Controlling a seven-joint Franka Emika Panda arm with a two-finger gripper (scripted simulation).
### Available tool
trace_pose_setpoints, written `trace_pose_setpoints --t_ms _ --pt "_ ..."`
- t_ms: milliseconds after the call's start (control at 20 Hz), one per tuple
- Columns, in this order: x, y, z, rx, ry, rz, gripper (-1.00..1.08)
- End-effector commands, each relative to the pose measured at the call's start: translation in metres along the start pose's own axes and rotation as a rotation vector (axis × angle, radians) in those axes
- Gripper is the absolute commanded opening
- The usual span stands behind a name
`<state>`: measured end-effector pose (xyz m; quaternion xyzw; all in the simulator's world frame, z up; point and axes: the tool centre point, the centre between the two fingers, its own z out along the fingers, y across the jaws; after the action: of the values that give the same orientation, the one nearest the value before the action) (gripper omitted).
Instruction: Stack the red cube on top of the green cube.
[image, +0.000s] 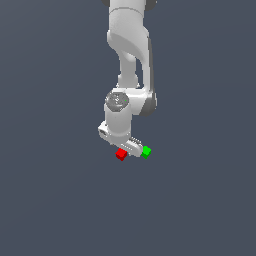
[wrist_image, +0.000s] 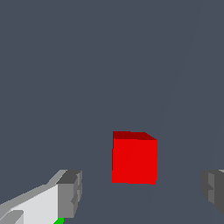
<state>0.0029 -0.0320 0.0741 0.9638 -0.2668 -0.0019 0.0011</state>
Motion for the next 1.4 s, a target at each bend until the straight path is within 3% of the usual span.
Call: trace_pose_setpoints --t_ms 0,400,1100,1150,1350 --pt "0.001 0.001 0.003 0.002 0.002 0.026 1.0" --pt "0.001 0.001 0.007 0.002 0.002 0.035 1.0" --pt "0.001 0.001 0.054 0.003 0.003 0.04 1.0" --pt "0.001 0.001 0.054 0.003 0.003 0.04 -1.0" --pt "0.001 0.001 0.054 0.003 0.003 0.04 -1.0"
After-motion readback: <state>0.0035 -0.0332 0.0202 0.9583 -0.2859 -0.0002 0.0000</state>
